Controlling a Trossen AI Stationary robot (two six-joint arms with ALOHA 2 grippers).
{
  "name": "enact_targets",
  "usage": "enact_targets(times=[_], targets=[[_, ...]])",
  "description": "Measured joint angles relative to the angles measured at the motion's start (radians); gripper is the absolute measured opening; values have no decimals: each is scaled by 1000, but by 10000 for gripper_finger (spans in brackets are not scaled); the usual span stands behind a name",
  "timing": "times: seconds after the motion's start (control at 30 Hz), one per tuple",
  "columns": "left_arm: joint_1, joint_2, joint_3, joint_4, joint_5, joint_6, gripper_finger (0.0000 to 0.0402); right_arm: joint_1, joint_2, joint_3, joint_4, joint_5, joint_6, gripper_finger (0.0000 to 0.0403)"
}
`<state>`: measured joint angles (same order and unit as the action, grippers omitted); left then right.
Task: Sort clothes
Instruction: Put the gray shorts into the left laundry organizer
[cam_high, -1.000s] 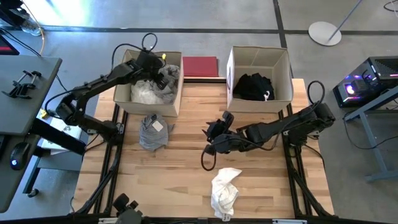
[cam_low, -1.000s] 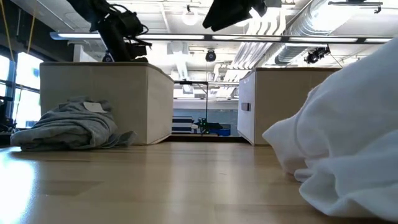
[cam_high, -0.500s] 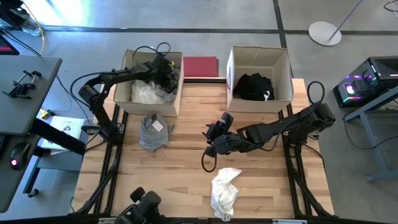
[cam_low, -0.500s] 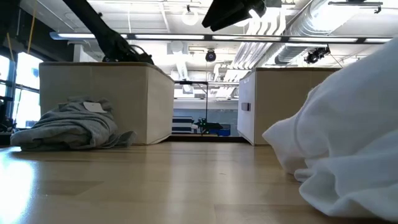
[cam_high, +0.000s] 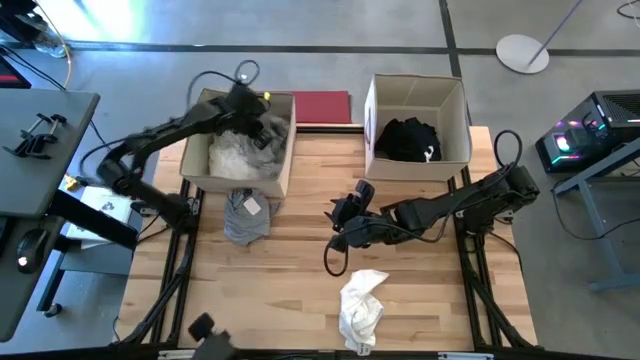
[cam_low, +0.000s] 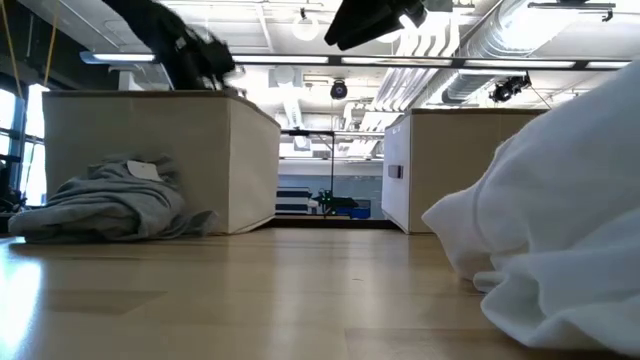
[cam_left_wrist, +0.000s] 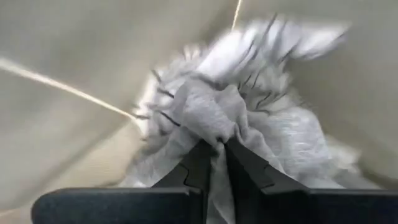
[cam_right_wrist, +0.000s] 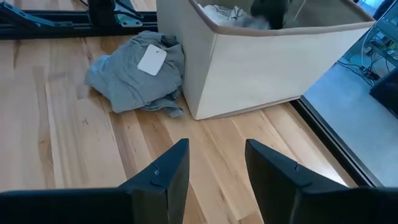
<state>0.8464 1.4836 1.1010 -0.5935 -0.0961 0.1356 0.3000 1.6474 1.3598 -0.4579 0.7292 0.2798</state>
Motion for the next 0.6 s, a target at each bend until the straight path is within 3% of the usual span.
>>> enact_targets(times=[0.4, 0.6], targets=[[-157, -412, 1, -28, -11, 32, 32, 45, 0, 0, 5, -9, -26, 145], [-253, -549, -60, 38, -23, 50, 32, 105, -1, 0, -66, -267, 16, 145]])
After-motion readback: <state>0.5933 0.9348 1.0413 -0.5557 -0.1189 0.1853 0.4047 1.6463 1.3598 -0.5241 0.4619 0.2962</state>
